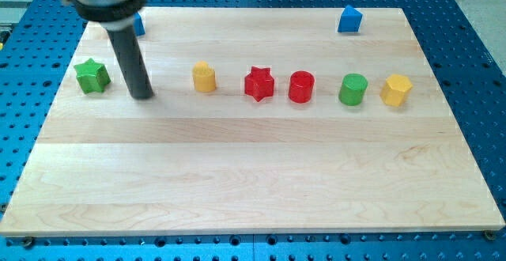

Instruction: Move the blue cube to the left of the heart

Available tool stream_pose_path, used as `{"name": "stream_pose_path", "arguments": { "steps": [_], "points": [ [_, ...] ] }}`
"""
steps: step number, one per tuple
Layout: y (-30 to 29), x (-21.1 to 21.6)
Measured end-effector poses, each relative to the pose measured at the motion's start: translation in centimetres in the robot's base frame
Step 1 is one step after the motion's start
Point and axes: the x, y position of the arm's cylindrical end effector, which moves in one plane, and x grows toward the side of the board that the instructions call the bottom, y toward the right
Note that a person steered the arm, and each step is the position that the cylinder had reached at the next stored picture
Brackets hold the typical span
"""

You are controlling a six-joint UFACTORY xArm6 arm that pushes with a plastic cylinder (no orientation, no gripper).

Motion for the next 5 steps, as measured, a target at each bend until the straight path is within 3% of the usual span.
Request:
{"name": "stream_pose_path", "arguments": {
  "steps": [1,2,3,4,5],
  "points": [
    [4.7,-8.3],
    [5.5,-16.7],
    [0.9,-18.7],
    [-1.7,-14.8],
    [-0.7,-13.4]
  ]
}}
